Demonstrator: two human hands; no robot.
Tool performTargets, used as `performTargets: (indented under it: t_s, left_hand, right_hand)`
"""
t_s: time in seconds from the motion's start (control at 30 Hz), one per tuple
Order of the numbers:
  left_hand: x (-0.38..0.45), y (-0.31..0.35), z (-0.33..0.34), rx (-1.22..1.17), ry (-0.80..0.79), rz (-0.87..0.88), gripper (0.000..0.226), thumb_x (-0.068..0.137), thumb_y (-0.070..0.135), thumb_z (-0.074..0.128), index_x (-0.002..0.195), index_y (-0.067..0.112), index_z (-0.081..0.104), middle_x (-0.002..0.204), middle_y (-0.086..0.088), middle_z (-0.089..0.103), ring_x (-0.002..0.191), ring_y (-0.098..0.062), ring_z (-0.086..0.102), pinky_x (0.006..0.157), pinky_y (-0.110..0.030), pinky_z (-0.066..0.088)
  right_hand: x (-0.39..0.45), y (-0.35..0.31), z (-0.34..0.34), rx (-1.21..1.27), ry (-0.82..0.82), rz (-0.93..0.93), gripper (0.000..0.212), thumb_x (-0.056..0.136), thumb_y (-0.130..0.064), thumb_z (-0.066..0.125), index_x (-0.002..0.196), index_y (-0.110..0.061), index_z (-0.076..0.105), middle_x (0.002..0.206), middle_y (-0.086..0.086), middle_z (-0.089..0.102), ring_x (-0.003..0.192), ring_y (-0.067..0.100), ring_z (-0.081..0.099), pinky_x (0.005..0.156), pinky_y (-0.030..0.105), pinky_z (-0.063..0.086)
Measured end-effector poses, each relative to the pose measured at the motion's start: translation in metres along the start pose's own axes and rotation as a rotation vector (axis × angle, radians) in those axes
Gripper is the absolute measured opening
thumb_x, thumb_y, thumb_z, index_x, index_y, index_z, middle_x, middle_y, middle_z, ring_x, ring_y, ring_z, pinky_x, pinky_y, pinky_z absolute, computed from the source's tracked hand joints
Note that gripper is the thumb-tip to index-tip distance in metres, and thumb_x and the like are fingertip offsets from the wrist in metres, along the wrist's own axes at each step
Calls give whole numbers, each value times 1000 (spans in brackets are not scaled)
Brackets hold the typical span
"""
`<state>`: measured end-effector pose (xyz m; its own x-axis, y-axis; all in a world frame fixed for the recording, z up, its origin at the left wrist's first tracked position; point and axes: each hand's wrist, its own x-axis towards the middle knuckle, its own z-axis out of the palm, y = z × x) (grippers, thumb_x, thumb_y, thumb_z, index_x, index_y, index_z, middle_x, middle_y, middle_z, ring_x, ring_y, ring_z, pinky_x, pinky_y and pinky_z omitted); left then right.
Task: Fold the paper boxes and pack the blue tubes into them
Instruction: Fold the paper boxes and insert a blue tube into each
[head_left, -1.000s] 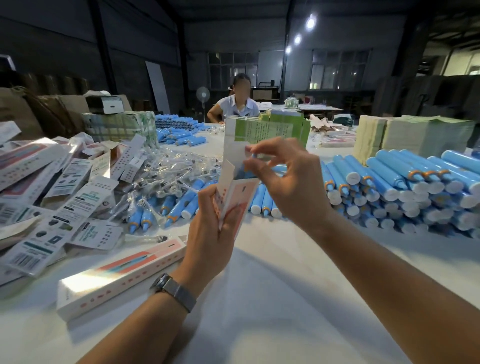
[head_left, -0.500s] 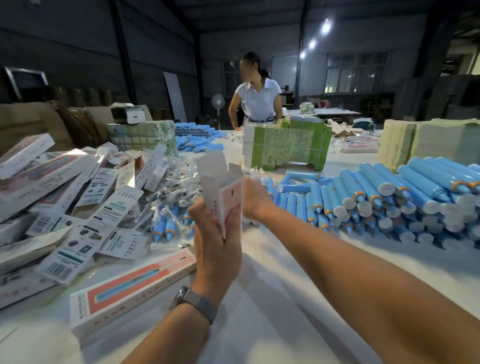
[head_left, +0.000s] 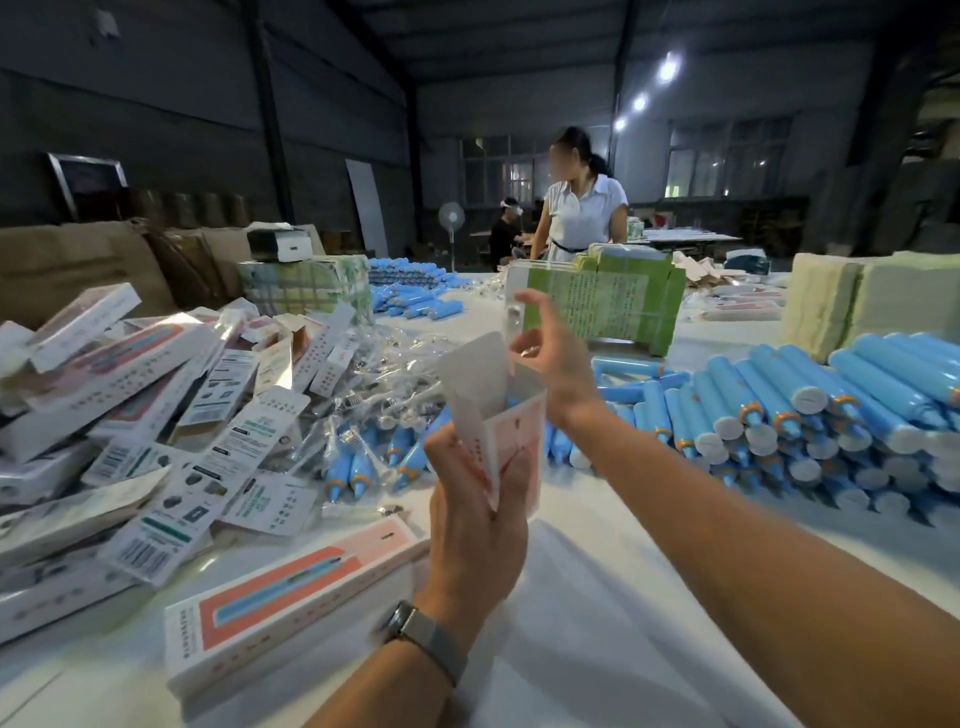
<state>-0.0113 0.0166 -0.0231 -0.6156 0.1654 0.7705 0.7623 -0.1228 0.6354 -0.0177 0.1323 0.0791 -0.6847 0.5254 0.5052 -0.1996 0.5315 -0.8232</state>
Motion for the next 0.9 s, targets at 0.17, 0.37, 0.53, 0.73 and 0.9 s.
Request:
performTargets:
  t_s: [0.17,0.37,0.53,0.73,0.9]
  left_hand:
    - [-5,5,3,-1,-88,19,34,85,52,53,105,44,26,101,13,55,86,-23,61,74,-50,53]
    - [-7,6,8,-13,-72,-21,38,88,32,60,100,43,25,101,13,54,86,-17,60,75,-44,53]
    - [-8,4,10,5,-66,3,41,88,30,61,102,45,24,97,17,53,82,5,56,67,-23,41]
    - [-8,8,11,19,-108,71,36,89,28,60,108,34,29,99,6,57,82,-12,54,65,-23,40]
    - [-9,10,9,30,-117,81,37,90,30,60,109,29,28,104,0,57,83,-17,55,66,-37,46]
  right_hand:
    - [-44,-27,-69,324,201,-300,53,79,4,65,119,-30,52,74,-3,63,71,20,67,68,39,60]
    - [-88,-49,-78,255,64,-607,54,78,11,68,115,-23,46,78,10,66,73,27,69,71,44,59]
    - [-90,-34,-75,-198,45,-762,49,81,-5,73,115,-26,45,90,-8,62,80,12,64,66,31,53]
    - [-81,-25,-85,-354,150,-846,48,78,-8,78,114,-21,50,94,-3,61,81,5,53,73,13,44]
    - [-78,-16,-86,-439,5,-814,31,83,-12,73,112,-10,61,101,-2,64,90,20,58,79,14,36]
